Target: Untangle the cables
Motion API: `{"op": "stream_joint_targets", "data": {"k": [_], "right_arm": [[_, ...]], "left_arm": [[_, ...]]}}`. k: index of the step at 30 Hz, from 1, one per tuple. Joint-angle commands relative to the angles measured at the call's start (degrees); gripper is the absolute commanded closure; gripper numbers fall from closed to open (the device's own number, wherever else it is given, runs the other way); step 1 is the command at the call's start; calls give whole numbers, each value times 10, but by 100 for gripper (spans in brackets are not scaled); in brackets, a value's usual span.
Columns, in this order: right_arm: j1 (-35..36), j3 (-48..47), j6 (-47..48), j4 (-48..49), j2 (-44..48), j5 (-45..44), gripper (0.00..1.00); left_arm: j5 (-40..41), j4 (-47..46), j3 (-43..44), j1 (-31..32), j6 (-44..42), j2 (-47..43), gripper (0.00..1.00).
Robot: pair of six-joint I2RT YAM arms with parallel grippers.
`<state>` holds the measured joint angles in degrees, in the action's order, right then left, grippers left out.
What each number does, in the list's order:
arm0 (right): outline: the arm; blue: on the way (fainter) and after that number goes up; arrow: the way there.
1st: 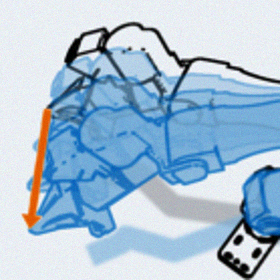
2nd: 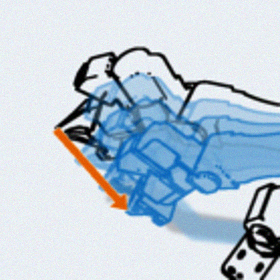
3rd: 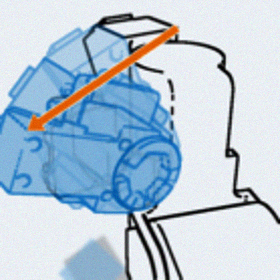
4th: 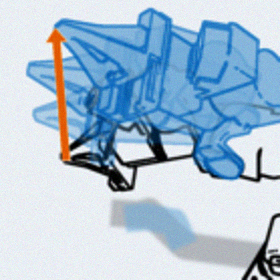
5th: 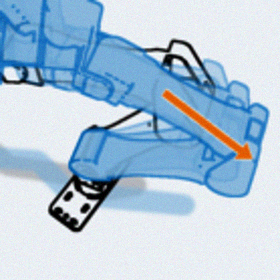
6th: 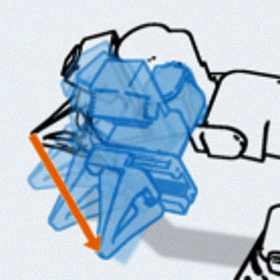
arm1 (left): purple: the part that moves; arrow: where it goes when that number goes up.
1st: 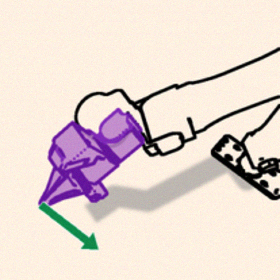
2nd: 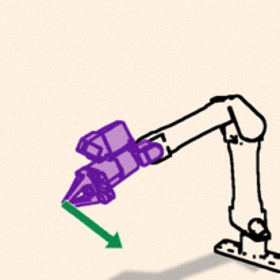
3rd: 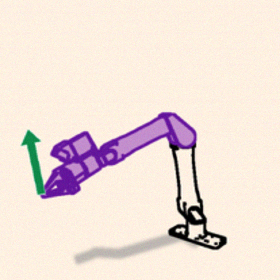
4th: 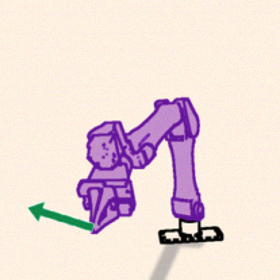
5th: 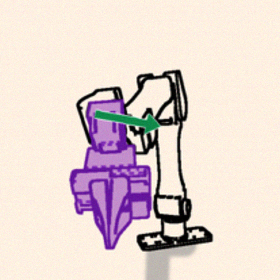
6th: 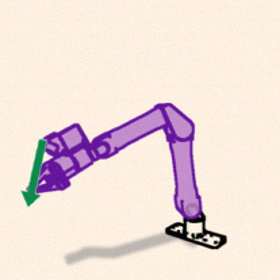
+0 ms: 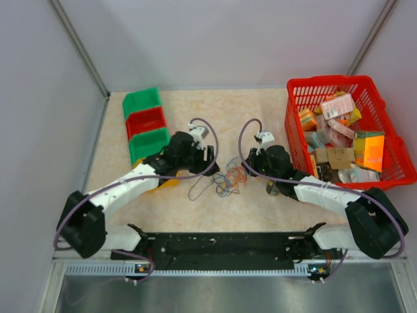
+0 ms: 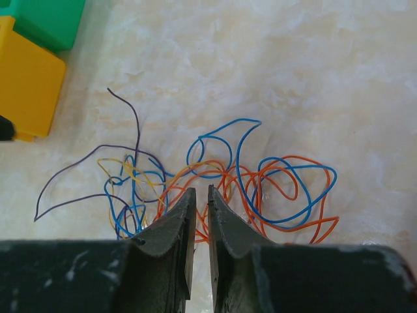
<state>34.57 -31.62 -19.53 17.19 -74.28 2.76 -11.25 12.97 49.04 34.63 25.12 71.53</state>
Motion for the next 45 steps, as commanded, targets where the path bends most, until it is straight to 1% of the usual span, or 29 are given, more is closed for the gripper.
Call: {"op": "stream_joint_targets", "data": {"k": [1, 3, 5, 8, 10, 13, 15, 17, 20, 23, 27, 29, 30, 31, 32, 34, 36, 38, 41, 43, 45], "right_arm": [[-5, 3, 5, 25, 21, -14, 87], [-5, 3, 3, 21, 19, -26, 86], [-4, 2, 4, 12, 21, -57, 86], [-5, -1, 10, 0, 25, -76, 86], [-6, 1, 10, 1, 29, -73, 86], [-4, 2, 6, 6, 32, -74, 85], [-5, 2, 5, 7, 32, -76, 85], [-5, 2, 4, 8, 31, -74, 85], [-5, 3, 3, 8, 30, -75, 85], [-5, 2, 3, 8, 28, -75, 85], [-5, 2, 5, 8, 25, -78, 85], [-5, -1, 5, 8, 20, -75, 85], [-5, -2, 4, 8, 17, -70, 85], [-5, -5, 4, 7, 14, -66, 85], [-5, -6, 10, 8, 10, -57, 84], [-5, -14, 23, 11, -4, -15, 79], [-5, -20, 28, 20, -13, 22, 68], [-5, -20, 26, 28, -21, 42, 57], [-5, -15, 26, 36, -22, 51, 45], [-5, -17, 24, 34, -27, 51, 41], [-5, -25, 21, 27, -36, 51, 40]], "left_arm": [[-47, -42, 93, 49, -50, 109, 31], [-62, -28, 133, 53, -36, 173, 30], [-65, -24, 150, 57, -19, 211, 30], [-31, -29, 146, 65, -17, 229, 29], [-17, -19, 152, 68, -24, 237, 28], [13, 6, 171, 82, -52, 246, 27], [40, 7, 172, 93, -79, 246, 25], [47, 2, 174, 96, -109, 256, 24], [67, 23, 193, 101, -137, 280, 26], [84, 17, 200, 109, -162, 288, 29], [86, 33, 206, 108, -149, 302, 43], [107, 41, 201, 109, -145, 299, 61], [128, 45, 200, 108, -141, 293, 72], [140, 48, 194, 108, -139, 282, 80], [142, 48, 192, 108, -138, 269, 84], [138, 47, 183, 108, -139, 234, 95], [141, 46, 178, 108, -140, 198, 100], [154, 47, 174, 108, -138, 163, 100], [159, 46, 169, 108, -131, 115, 100], [158, 45, 170, 108, -129, 89, 100], [155, 44, 171, 108, -126, 57, 100]]}}
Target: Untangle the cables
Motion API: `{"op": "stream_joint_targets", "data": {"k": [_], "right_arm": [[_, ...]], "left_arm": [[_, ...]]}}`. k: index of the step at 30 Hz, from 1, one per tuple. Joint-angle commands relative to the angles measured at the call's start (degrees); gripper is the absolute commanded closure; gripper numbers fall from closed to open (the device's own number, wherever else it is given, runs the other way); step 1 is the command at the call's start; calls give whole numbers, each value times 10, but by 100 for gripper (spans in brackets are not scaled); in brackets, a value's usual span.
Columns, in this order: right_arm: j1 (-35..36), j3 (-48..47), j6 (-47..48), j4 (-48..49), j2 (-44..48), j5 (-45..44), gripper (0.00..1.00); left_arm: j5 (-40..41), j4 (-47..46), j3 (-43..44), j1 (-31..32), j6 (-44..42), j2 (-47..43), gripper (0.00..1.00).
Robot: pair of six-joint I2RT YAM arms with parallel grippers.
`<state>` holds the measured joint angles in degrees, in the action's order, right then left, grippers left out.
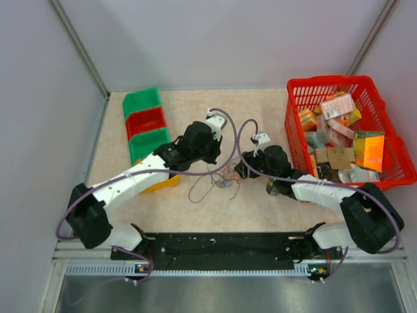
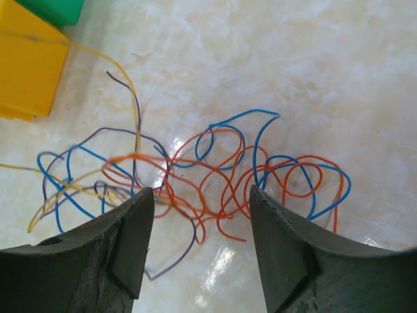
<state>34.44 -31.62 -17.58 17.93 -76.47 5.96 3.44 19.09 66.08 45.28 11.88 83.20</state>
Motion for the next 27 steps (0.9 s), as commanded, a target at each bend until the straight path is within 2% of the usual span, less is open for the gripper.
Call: {"op": "stream_joint_targets", "data": {"k": [1, 6, 11, 15, 19, 25, 27], "right_arm": [[-3, -27, 0, 17, -19, 20, 40], [-3, -42, -10, 4, -42, 16, 40], [-3, -42, -18, 18, -52, 35, 42], [-2, 0, -19, 104, -19, 99, 41], [-3, 34, -20, 168, 13, 125, 40], [-2, 55, -30, 234, 19, 147, 57], [-2, 62, -35, 261, 19, 174, 59]], "left_arm": [[3, -21, -1, 2, 8, -76, 100], [-62, -59, 4, 2, 9, -143, 100], [-89, -63, 29, 2, 20, -188, 100], [-120, -57, 48, 2, 25, -201, 100], [-132, -56, 51, 2, 27, -209, 100], [-169, -64, 59, 2, 39, -220, 100], [-193, -65, 68, 2, 39, -219, 100]]}}
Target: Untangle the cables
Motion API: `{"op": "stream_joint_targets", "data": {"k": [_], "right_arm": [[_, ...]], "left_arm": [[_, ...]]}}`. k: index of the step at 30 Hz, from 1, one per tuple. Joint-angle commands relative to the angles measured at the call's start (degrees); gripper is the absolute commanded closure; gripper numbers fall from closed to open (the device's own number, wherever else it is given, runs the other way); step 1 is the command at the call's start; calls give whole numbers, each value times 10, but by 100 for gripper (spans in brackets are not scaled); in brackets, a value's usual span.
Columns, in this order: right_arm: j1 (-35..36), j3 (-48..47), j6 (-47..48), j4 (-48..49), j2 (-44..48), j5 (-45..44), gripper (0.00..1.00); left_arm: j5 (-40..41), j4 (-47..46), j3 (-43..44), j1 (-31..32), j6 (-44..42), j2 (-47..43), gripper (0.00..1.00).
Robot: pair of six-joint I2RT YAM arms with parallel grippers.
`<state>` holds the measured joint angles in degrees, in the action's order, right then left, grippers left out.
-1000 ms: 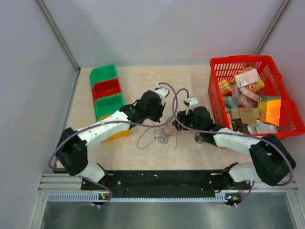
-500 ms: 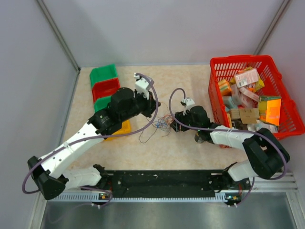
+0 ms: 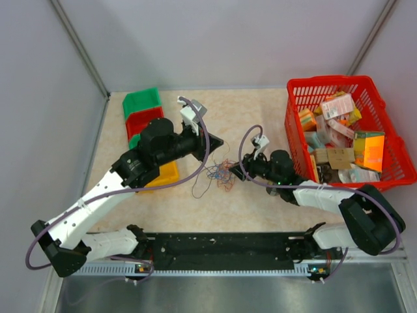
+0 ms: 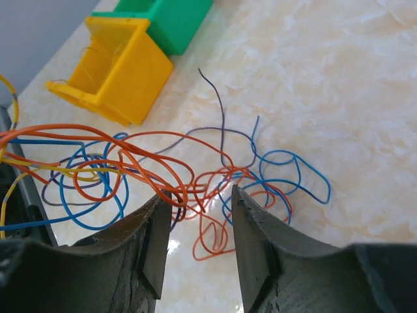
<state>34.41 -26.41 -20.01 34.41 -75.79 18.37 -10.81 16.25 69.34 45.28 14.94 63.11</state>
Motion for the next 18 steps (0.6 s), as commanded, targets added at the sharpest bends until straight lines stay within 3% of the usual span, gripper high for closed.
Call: {"op": "stream_joint_targets", "data": {"k": [1, 11, 15, 18], "right_arm": [[-1, 16, -14, 115, 15, 61, 59], [2, 80, 15, 150, 133, 75, 39], [2, 71, 17, 122, 129, 53, 38], [3, 55, 16, 114, 100, 55, 45]], "left_arm": [[-58, -35, 39, 2, 9, -17, 100], [-40, -17, 42, 1, -3, -11, 100], [-50, -19, 42, 1, 0, -4, 100], [-68, -25, 44, 2, 5, -4, 100]]}}
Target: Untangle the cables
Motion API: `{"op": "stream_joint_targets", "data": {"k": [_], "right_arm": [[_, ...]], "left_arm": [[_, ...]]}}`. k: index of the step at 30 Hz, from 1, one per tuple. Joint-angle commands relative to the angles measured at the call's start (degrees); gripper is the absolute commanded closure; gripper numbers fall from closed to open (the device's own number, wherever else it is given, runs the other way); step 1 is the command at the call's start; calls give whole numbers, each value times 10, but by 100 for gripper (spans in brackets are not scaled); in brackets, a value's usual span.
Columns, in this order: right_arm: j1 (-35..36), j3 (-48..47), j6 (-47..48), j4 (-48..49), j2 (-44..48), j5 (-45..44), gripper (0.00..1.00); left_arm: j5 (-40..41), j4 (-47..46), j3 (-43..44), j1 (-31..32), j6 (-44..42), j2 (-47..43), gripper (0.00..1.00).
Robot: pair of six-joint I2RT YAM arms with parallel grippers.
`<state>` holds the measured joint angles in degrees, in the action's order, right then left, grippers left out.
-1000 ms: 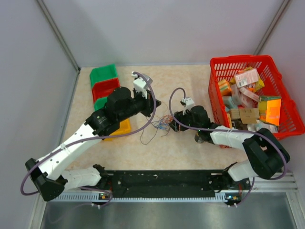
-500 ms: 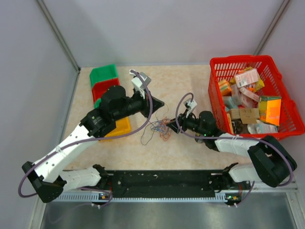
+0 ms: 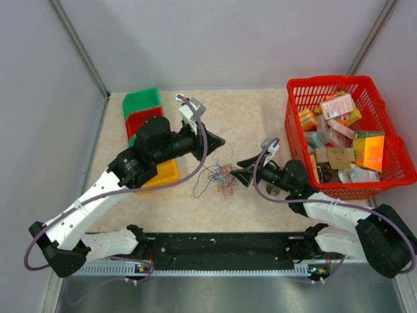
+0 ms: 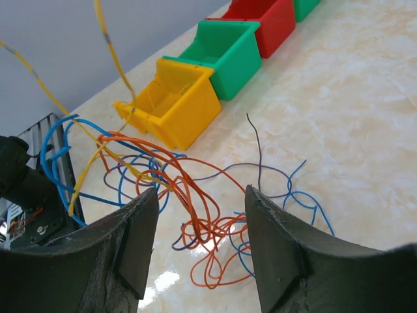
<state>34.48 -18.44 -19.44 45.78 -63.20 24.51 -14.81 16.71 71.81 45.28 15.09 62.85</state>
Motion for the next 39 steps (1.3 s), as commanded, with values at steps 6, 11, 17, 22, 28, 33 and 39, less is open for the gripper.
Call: {"op": "stream_joint_targets", "data": {"k": [6, 11, 17, 22, 28, 33, 39], "right_arm": [[13, -36, 7, 19, -55, 1, 54], [30, -37, 16, 24, -54, 1, 54], [43, -34, 31, 17, -41, -13, 67], [48, -47, 34, -41, -41, -111, 100], [48, -84, 15, -178, -59, -345, 100], [45, -142, -4, -282, -115, -434, 100], [31, -165, -26, -335, -140, -499, 100]], "left_arm": [[-55, -48, 1, 1, 27, -7, 100], [-65, -70, -13, 2, 43, -9, 100], [-67, -71, -14, 1, 47, -4, 100], [-45, -39, 21, 1, 21, -8, 100], [242, 17, 61, 1, -35, -98, 100], [379, -47, 61, 1, -123, -206, 100], [478, -17, 109, 2, -214, -246, 100]]}}
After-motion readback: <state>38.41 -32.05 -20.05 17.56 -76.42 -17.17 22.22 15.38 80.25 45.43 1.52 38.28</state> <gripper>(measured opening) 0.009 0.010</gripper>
